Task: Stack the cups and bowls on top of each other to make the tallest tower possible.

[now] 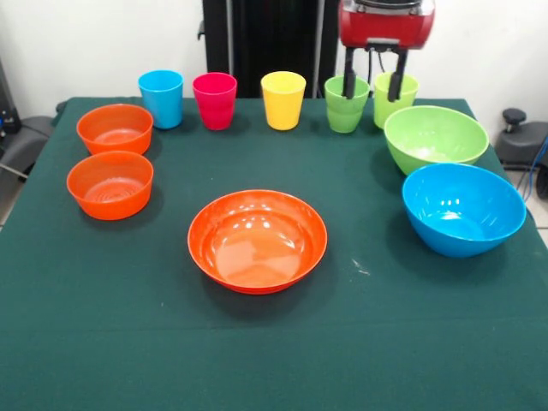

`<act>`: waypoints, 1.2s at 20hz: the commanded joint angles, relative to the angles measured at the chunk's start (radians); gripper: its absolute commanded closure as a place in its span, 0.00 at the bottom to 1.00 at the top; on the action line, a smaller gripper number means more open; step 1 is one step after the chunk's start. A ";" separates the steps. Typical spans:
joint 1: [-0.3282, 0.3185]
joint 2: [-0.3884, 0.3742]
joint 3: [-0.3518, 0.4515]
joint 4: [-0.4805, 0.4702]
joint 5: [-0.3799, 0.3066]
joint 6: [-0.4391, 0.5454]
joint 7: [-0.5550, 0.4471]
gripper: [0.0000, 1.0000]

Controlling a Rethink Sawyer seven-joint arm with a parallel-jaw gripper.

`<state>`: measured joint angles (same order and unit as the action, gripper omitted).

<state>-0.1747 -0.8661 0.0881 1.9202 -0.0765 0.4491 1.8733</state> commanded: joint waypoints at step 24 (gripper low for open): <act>-0.216 -0.152 0.230 0.294 -0.143 -0.069 -0.061 0.00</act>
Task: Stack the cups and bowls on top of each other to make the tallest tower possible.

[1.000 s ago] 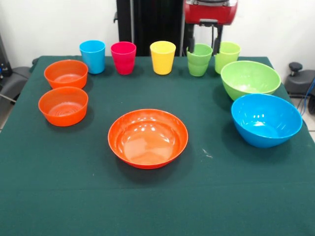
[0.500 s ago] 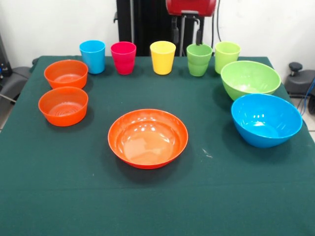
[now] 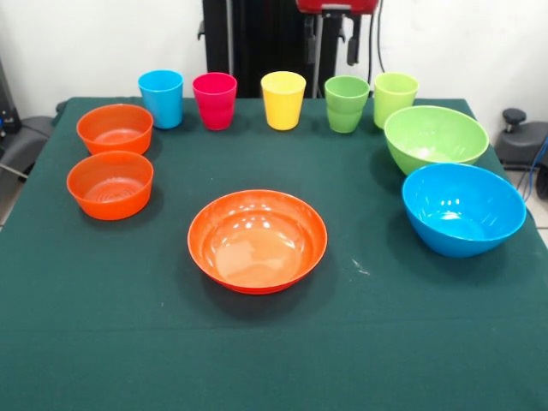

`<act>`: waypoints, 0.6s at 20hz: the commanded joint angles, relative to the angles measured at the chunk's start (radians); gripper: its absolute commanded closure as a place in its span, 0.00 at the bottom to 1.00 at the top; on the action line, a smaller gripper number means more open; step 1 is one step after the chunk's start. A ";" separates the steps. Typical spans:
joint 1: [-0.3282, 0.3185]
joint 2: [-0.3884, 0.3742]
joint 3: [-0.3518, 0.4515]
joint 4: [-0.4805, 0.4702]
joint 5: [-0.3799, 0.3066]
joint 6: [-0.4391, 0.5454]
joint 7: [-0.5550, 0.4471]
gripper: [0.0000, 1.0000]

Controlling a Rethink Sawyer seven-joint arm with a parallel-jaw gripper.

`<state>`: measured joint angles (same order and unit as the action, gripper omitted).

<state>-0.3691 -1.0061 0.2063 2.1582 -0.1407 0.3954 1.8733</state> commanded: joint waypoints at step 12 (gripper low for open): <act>-0.092 -0.029 0.142 0.059 -0.103 0.015 -0.092 0.00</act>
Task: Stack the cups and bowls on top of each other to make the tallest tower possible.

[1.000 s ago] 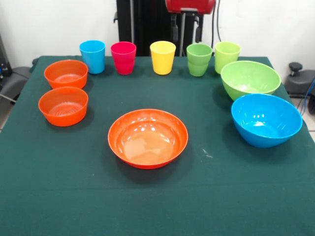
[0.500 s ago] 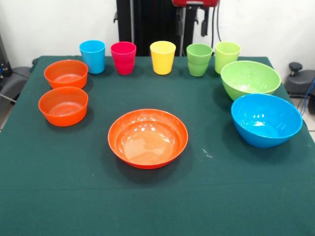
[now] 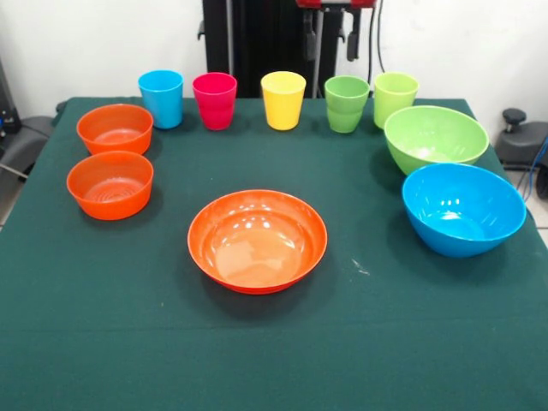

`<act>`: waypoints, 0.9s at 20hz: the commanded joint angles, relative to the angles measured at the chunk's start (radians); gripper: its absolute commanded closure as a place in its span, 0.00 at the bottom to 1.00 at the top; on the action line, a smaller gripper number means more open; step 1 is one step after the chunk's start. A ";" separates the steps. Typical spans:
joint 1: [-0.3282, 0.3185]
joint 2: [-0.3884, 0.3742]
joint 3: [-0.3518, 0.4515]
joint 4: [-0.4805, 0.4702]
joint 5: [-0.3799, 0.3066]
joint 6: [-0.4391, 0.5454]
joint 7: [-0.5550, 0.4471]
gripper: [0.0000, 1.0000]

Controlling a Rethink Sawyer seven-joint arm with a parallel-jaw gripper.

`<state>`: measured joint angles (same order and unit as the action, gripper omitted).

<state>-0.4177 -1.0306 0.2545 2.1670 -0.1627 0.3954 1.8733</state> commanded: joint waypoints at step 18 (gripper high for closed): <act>-0.078 0.039 0.101 0.038 -0.175 -0.027 -0.047 0.00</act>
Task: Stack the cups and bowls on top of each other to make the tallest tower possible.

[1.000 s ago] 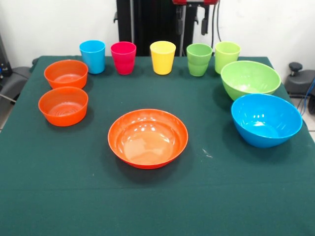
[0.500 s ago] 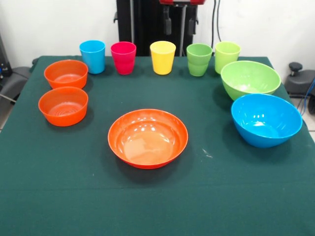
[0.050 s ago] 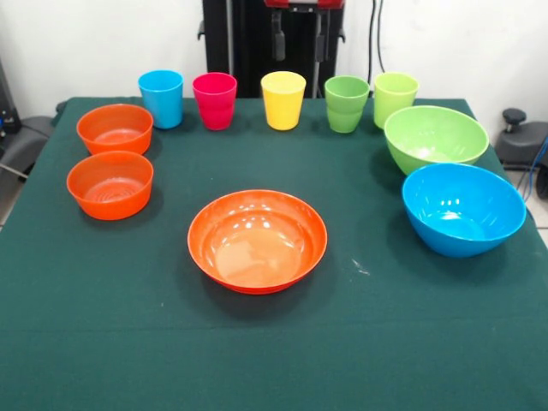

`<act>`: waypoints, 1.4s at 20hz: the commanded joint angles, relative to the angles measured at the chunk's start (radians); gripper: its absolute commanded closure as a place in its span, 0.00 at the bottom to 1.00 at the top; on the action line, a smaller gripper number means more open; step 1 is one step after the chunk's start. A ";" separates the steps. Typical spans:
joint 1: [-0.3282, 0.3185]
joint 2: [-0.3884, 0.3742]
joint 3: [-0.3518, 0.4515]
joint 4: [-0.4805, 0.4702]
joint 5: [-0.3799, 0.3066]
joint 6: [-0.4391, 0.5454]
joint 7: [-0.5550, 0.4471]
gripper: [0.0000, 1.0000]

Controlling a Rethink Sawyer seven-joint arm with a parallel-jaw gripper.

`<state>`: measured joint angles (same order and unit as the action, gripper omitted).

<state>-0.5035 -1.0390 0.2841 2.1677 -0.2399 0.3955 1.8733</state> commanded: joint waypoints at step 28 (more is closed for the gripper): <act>-0.076 0.053 0.071 0.148 -0.186 -0.123 -0.009 0.00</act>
<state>-0.5638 -1.0051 0.2859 2.2336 -0.3500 0.3413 1.8733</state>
